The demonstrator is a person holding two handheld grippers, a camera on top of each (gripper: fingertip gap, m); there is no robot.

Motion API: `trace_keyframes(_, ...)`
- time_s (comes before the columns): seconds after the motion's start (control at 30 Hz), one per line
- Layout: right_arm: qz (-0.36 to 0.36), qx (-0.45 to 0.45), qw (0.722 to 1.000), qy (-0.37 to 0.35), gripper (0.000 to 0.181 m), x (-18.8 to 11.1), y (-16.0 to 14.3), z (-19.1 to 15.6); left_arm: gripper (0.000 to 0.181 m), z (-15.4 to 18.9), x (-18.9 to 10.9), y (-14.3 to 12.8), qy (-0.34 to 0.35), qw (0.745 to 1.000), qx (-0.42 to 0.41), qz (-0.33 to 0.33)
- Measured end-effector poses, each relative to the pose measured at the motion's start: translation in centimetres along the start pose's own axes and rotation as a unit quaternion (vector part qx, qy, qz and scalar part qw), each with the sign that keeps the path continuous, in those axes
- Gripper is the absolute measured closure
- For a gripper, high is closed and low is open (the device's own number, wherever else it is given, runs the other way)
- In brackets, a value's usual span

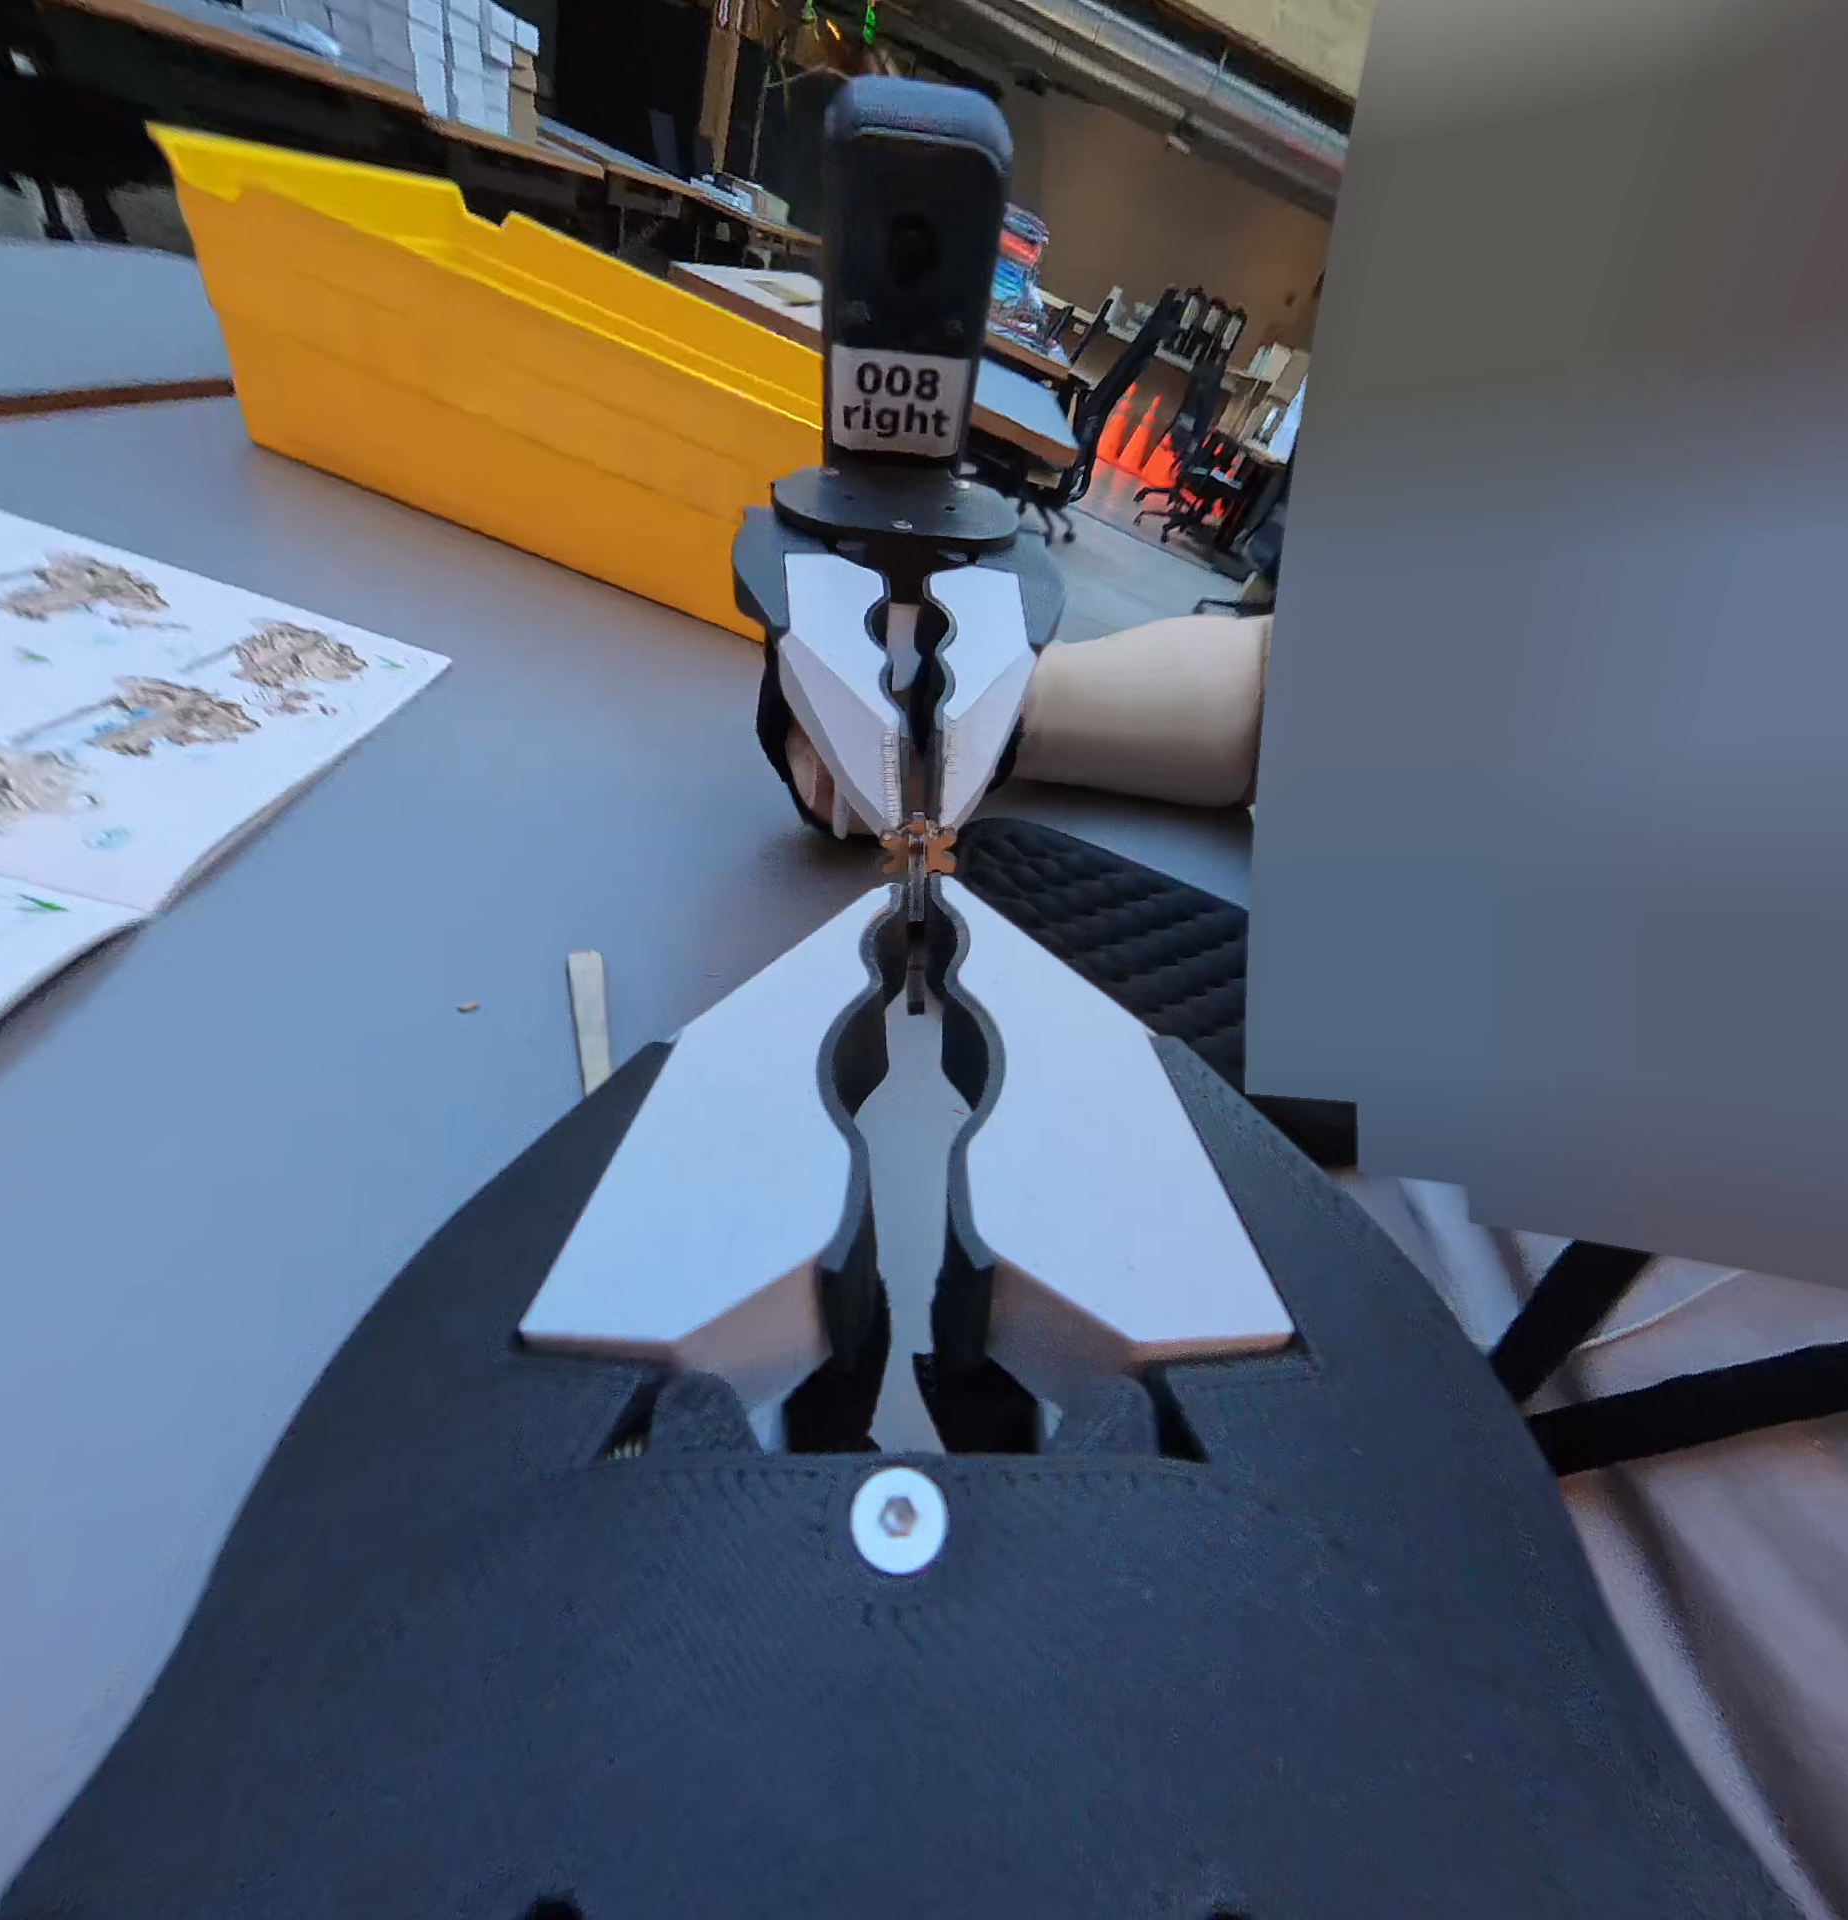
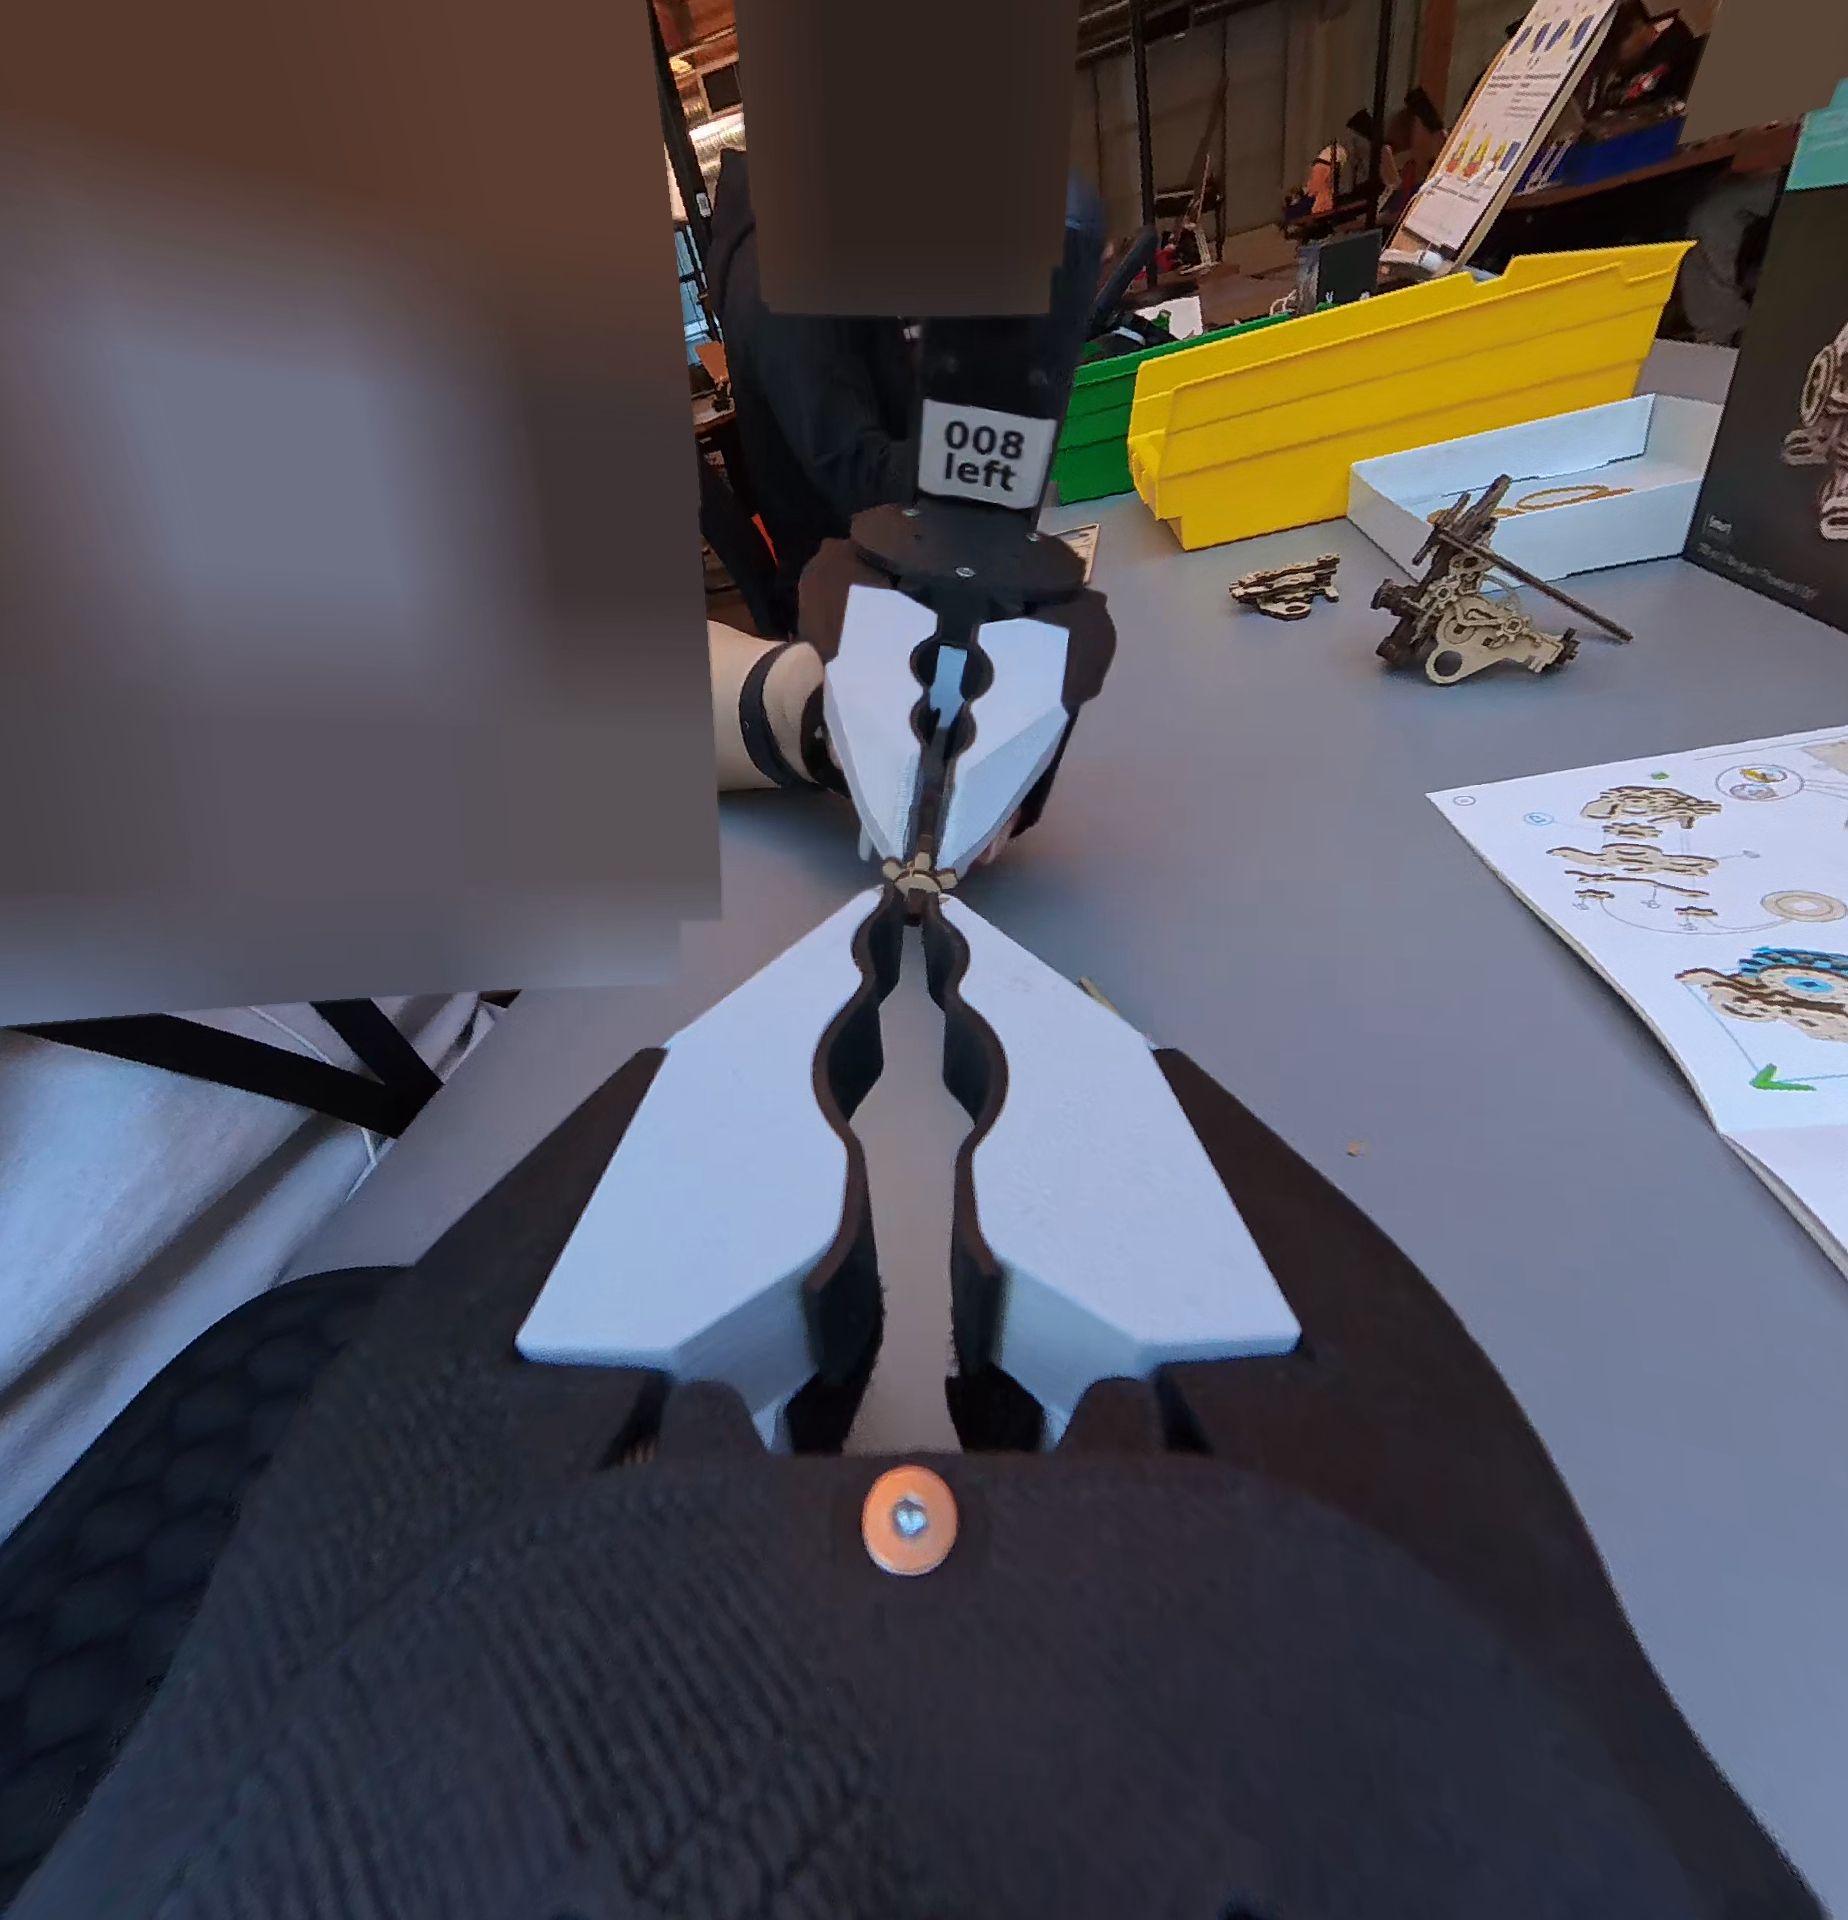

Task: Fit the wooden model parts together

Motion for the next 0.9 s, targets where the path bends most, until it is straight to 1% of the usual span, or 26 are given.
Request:
trace_keyframes(0.03,-0.002,-0.024,1.0,-0.008,0.176,0.0,0.0,0.0,0.181,-0.3,0.0,-0.1,-0.014,0.999,-0.044,0.004)
trace_keyframes(0.1,-0.013,-0.094,0.995,-0.032,0.174,-0.2,0.0,-0.3,0.181,-0.9,0.0,-0.4,-0.036,0.994,-0.107,0.014)
trace_keyframes(0.17,-0.043,-0.165,0.983,-0.062,0.173,-0.2,0.0,-0.7,0.181,-1.3,-0.1,-0.6,-0.04,0.991,-0.127,0.013)
trace_keyframes(0.23,-0.056,-0.223,0.969,-0.094,0.171,-0.2,0.0,-0.9,0.181,-1.3,0.0,-0.8,-0.046,0.989,-0.142,0.001)
trace_keyframes(0.33,-0.08,-0.274,0.953,-0.102,0.172,0.2,-0.4,-1.5,0.181,-1.5,0.1,-1.0,-0.05,0.984,-0.172,-0.007)
trace_keyframes(0.4,-0.091,-0.293,0.946,-0.109,0.173,0.4,-0.6,-1.6,0.181,-1.7,0.1,-1.2,-0.05,0.981,-0.187,-0.005)
trace_keyframes(0.43,-0.094,-0.301,0.942,-0.118,0.178,0.4,-0.6,-1.6,0.181,-1.7,0.1,-1.3,-0.054,0.98,-0.193,-0.005)
trace_keyframes(0.47,-0.096,-0.308,0.939,-0.122,0.18,0.5,-0.6,-1.7,0.181,-1.8,0.1,-1.3,-0.055,0.979,-0.197,-0.008)
trace_keyframes(0.57,-0.109,-0.328,0.93,-0.125,0.179,0.6,-0.8,-1.8,0.181,-1.8,0.2,-1.5,-0.055,0.978,-0.203,-0.013)
trace_keyframes(0.6,-0.109,-0.33,0.93,-0.121,0.177,0.7,-0.9,-1.9,0.181,-1.8,0.2,-1.5,-0.058,0.976,-0.208,-0.014)
trace_keyframes(0.8,-0.115,-0.335,0.927,-0.123,0.178,0.7,-1.1,-2.1,0.181,-1.8,0.4,-1.9,-0.07,0.97,-0.234,-0.015)
trace_keyframes(0.9,-0.109,-0.309,0.938,-0.113,0.179,1.1,-1.1,-2.4,0.181,-1.7,0.5,-2.1,-0.089,0.964,-0.25,-0.013)
Point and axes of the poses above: each gripper's, where its closed fingertips meet, x out along the fingers, y out of its top, z = x × y across the jaws, the point moved 8 cm from there along -x, back along the fingers, and after that the axes turned 2 degrees about x, right-handed, at the moved point
